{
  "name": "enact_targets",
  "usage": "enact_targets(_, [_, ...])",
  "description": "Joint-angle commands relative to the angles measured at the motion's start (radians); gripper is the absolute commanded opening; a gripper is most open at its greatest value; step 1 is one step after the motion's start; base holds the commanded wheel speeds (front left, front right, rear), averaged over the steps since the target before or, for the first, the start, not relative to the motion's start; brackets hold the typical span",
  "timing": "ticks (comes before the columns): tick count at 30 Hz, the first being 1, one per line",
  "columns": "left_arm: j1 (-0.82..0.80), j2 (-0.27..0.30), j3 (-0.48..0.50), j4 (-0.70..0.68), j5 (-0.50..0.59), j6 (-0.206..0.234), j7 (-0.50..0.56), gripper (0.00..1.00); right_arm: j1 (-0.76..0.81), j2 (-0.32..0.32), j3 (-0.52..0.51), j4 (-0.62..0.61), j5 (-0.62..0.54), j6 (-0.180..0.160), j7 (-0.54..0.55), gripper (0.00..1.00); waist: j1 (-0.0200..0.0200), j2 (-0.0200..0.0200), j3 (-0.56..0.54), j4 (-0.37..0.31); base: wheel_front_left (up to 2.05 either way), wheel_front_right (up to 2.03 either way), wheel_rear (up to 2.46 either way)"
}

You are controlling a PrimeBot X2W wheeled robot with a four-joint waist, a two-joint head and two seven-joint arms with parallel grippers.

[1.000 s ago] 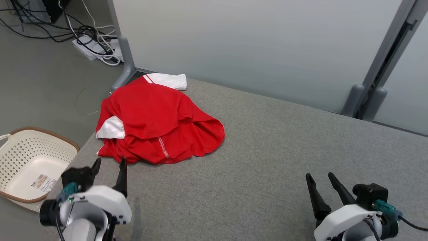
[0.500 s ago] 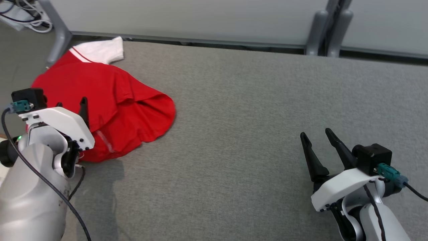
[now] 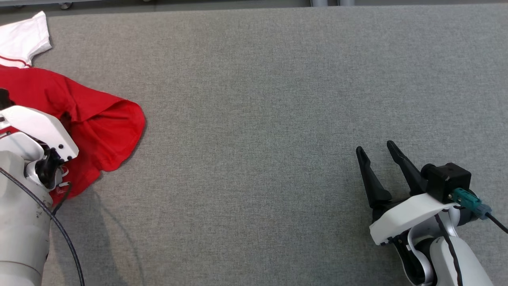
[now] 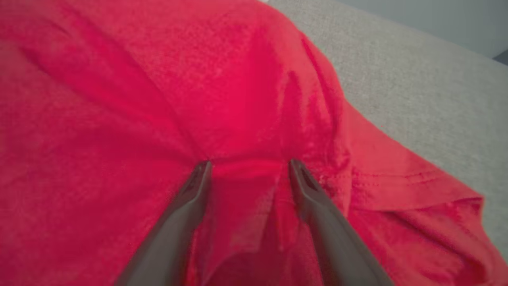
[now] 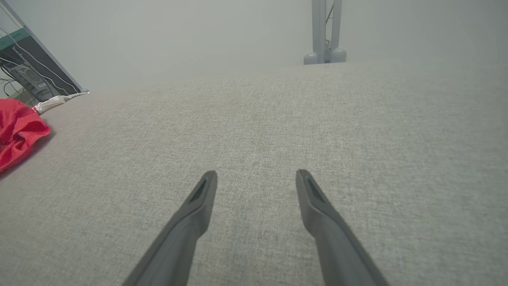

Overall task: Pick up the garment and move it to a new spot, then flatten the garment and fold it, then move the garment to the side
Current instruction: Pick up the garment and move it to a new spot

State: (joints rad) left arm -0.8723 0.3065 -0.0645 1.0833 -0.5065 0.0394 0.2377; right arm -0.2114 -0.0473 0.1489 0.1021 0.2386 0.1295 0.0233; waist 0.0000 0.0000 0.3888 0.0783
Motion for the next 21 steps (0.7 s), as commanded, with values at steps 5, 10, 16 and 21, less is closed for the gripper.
enact_targets(5, [-0.018, -0.012, -0.022, 0.037, 0.008, -0.002, -0.035, 0.00, -0.003, -0.006, 0.000, 0.005, 0.009, 0.002, -0.009, 1.00, 0.0000, 0.0000, -0.005, 0.009, 0.00, 0.00, 0.00])
enact_targets(10, [-0.033, -0.008, -0.022, 0.028, 0.007, -0.006, -0.083, 0.00, 0.004, -0.007, 0.000, 0.027, 0.027, 0.002, -0.020, 1.00, 0.0000, 0.0000, -0.046, 0.033, 0.00, 0.00, 0.00])
enact_targets(16, [-0.060, 0.029, -0.039, -0.011, 0.021, -0.042, -0.126, 0.00, 0.025, -0.006, 0.008, 0.086, 0.072, 0.002, -0.063, 1.00, 0.0000, 0.0000, -0.150, 0.075, 0.00, 0.00, 0.00])
enact_targets(21, [-0.105, 0.055, -0.070, -0.098, 0.043, -0.091, -0.148, 0.00, 0.042, -0.007, 0.017, 0.159, 0.118, 0.002, -0.108, 1.00, 0.0000, 0.0000, -0.256, 0.100, 0.00, 0.00, 0.00])
